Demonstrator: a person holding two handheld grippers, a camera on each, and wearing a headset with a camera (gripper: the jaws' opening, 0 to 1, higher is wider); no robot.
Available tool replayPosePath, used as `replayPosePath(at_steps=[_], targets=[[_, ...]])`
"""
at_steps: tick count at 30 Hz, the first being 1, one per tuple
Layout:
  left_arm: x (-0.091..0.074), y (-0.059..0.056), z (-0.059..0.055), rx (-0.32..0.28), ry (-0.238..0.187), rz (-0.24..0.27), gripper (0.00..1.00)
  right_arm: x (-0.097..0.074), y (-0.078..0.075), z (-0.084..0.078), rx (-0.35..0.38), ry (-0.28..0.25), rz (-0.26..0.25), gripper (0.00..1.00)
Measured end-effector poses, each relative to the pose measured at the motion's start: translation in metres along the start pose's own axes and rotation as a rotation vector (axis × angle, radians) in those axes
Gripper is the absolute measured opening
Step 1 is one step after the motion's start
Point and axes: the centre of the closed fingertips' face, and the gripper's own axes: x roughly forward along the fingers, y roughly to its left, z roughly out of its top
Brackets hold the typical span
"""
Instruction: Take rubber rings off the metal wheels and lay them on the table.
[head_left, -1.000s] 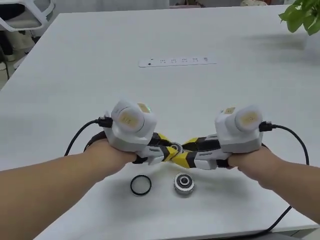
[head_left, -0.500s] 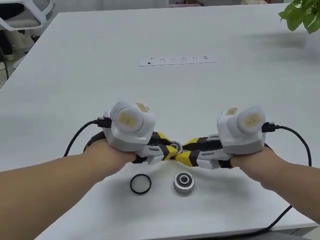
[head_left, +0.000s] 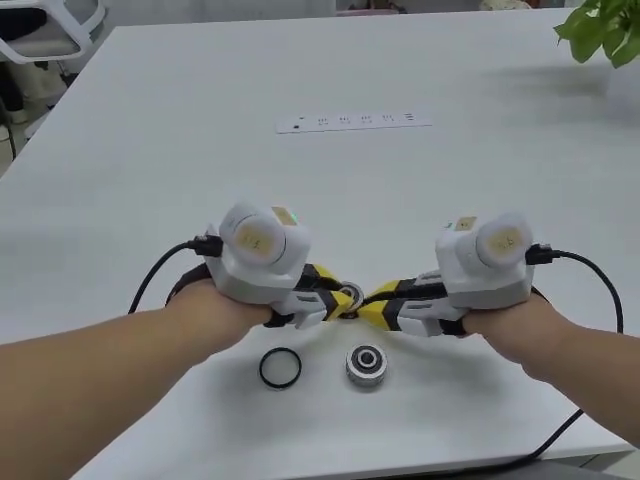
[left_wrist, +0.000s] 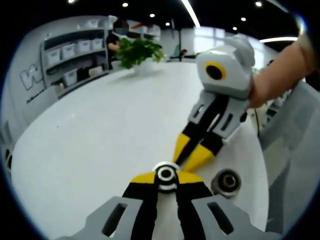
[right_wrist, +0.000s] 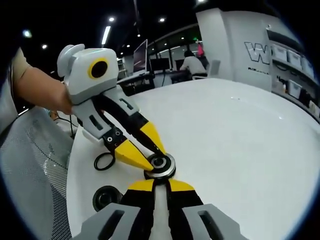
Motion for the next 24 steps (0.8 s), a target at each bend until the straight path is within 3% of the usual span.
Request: replayPosePath(at_steps=[24], targets=[[0.0004,0.0009,-0.0005,0.010,0.012,0.014,0.13,-0.0047,-0.0064,0.0013,0.073,-0.011,-0.036,0.00]])
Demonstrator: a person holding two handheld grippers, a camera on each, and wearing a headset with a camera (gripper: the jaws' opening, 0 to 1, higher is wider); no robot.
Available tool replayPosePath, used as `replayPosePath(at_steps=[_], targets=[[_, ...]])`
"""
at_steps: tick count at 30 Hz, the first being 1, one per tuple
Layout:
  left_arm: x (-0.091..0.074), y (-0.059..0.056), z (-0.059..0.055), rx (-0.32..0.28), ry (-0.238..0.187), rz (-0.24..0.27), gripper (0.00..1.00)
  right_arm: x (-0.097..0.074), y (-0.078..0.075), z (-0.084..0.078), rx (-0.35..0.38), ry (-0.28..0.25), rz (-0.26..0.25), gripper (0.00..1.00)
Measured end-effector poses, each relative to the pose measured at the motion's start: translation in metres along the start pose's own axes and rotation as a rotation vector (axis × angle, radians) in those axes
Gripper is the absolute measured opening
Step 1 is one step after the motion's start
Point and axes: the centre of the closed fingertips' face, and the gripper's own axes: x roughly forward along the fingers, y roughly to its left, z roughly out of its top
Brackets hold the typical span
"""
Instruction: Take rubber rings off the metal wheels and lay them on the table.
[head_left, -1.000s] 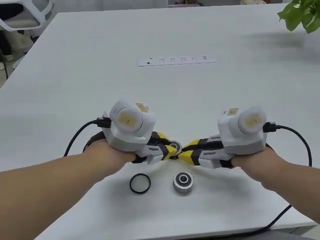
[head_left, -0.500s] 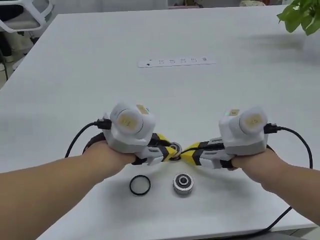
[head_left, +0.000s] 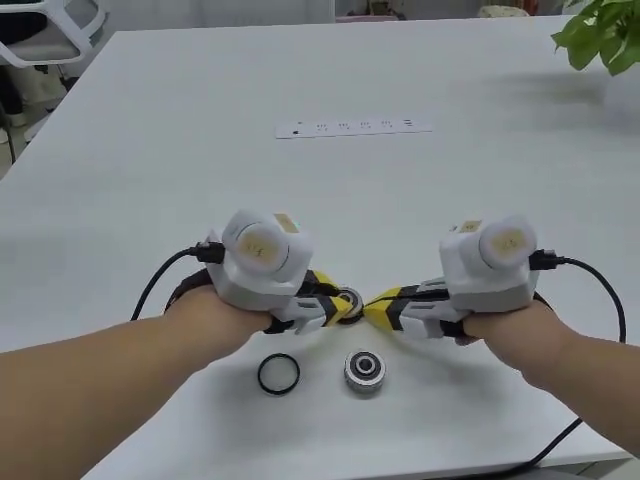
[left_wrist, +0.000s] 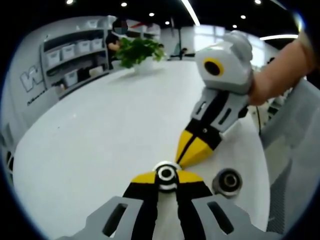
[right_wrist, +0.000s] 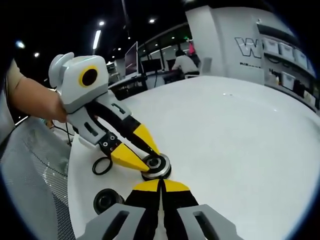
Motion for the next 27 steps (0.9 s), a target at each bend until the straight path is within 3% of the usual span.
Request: replayPosePath(at_steps=[3,9,14,17,24,27], targets=[[0.000,0.000,0.000,-0.001,0.000,0.002,0.13,-0.001,0.000,0.001,0.021,-0.003,-0.002,0.00],[0.000,-0.001,0.000,0.002,0.002,0.005,0.13,-0.001,-0.003,0.002,0.181,-0.032,0.003,0.00],[0.000,-0.001,0.000,0.017,0.006,0.003,0.13,-0.002,-0.006,0.009,0.331,-0.096,0.017,0.00],[0.000,-0.001,0.000,0.016,0.007,0.004,0.13,-0.002,-0.007,0.008,0.333,-0.092,0.014,0.00],[0.000,-0.001,0.000,0.017,0.008,0.006,0.13,-0.003,-0.004,0.012,0.399,-0.136,0.041,0.00],[0.000,-0.001,0.000,0.018,0.010,0.009,0.12,-0.002,-0.004,0.012,0.387,-0.128,0.036,0.00]])
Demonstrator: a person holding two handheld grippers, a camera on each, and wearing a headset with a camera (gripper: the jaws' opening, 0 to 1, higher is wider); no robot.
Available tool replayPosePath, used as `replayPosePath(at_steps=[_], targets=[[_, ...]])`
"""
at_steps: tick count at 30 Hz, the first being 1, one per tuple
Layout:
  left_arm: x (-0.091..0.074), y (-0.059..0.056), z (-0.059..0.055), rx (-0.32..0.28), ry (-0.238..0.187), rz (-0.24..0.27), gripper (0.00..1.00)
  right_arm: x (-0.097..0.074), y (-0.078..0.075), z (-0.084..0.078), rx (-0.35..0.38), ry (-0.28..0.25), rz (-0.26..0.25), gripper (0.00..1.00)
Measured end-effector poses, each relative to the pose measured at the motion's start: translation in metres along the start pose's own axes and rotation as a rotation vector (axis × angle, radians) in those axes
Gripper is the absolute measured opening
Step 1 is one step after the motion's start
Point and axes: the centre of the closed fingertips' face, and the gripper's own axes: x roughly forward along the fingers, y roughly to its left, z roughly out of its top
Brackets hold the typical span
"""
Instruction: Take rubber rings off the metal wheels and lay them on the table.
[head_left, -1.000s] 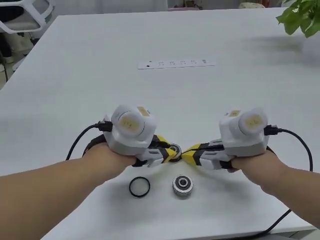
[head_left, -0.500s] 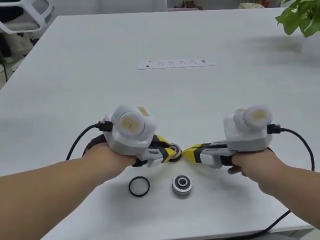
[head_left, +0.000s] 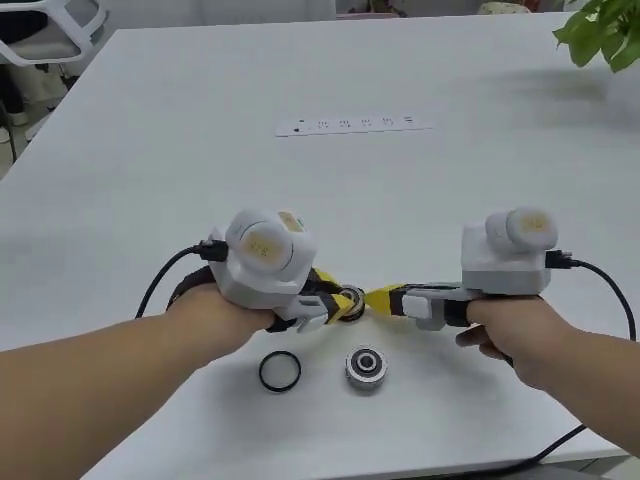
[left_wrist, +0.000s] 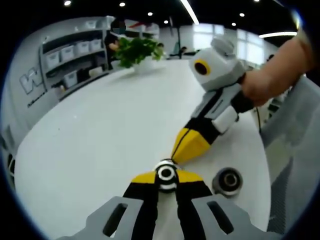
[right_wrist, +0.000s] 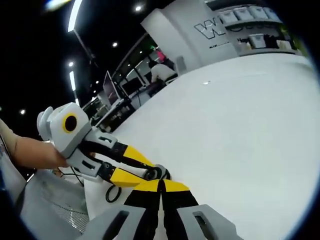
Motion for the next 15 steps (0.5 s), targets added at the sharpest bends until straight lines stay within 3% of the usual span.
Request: replayPosePath(at_steps=[15], targets=[[0.0005,-0.0004,0.0001,-0.002,0.007,0.006,0.12,0.0022,0.0087,0.0020,-0.015,0.003,0.026,0.00]])
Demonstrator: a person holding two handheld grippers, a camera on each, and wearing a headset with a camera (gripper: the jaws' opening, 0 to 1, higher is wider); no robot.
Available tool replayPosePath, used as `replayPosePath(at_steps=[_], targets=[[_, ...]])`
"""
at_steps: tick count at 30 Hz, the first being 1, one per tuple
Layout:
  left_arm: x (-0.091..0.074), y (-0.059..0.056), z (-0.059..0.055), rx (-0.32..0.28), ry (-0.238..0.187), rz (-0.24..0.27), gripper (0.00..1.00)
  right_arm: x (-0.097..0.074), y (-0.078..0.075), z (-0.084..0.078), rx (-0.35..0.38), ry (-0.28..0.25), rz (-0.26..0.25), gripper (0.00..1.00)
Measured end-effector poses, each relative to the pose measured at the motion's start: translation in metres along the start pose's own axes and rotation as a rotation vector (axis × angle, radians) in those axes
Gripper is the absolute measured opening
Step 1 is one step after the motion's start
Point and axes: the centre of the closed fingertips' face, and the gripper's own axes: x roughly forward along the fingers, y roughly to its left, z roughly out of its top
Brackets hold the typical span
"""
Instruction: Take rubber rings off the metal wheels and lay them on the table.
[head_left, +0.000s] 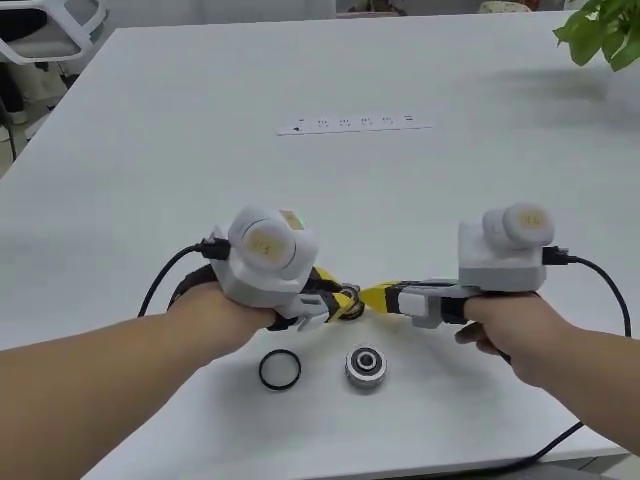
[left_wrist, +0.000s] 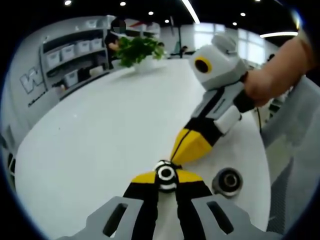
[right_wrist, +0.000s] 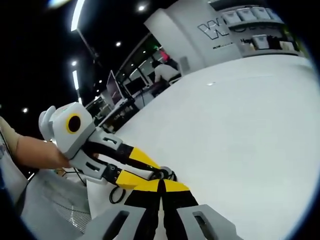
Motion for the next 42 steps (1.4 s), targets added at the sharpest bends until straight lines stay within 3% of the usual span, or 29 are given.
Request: replayPosePath(at_steps=[23,30,42], targets=[[0.001,-0.001,0.000,0.007,-0.004,-0.003,0.12,0.003,0.008,0.002,0.021,-0.010,0.050,0.00],[0.000,-0.001,0.000,0.006,-0.004,-0.002,0.12,0.002,0.020,0.002,0.033,-0.019,0.072,0.00],[0.000,-0.002,0.000,0.022,-0.013,0.000,0.13,-0.001,0.011,0.002,0.038,-0.018,0.044,0.00]])
